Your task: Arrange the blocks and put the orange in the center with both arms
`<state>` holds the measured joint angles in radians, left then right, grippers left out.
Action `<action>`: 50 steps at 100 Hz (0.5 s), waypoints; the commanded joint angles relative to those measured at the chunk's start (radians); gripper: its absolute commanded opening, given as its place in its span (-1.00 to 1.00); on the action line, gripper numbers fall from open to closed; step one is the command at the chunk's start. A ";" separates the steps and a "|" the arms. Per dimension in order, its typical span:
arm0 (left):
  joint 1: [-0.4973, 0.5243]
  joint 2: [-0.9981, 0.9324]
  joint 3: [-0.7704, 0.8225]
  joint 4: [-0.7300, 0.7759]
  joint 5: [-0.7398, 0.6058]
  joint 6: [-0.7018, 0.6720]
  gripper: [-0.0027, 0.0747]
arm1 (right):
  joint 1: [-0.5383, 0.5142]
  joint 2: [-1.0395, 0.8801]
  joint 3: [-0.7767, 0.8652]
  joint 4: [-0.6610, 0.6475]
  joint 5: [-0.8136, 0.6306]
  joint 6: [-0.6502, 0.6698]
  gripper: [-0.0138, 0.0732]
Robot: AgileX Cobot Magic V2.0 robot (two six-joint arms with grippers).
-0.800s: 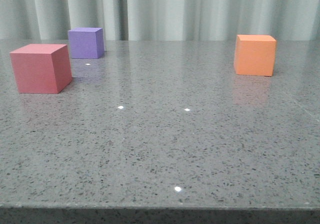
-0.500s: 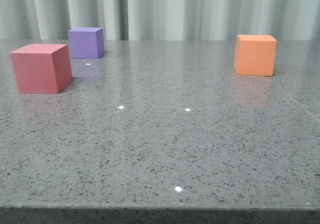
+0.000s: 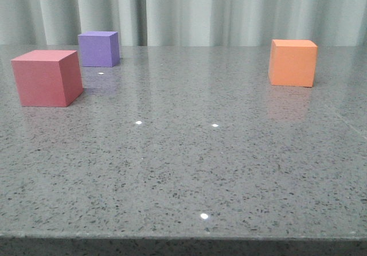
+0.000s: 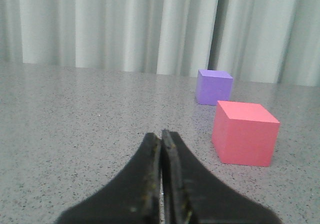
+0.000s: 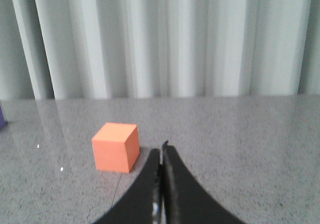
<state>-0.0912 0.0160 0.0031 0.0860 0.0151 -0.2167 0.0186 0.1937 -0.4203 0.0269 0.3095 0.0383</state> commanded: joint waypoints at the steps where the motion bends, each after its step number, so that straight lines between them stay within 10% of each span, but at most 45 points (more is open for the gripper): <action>1: -0.009 0.007 0.043 -0.001 -0.081 0.000 -0.98 | -0.005 0.130 -0.162 -0.010 0.101 -0.005 -0.84; 50: -0.009 0.007 0.043 -0.001 -0.081 0.000 -0.98 | -0.005 0.483 -0.378 0.004 0.282 -0.005 -0.77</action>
<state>-0.0912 0.0160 0.0031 0.0860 0.0151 -0.2167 0.0186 0.6490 -0.7623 0.0269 0.6373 0.0383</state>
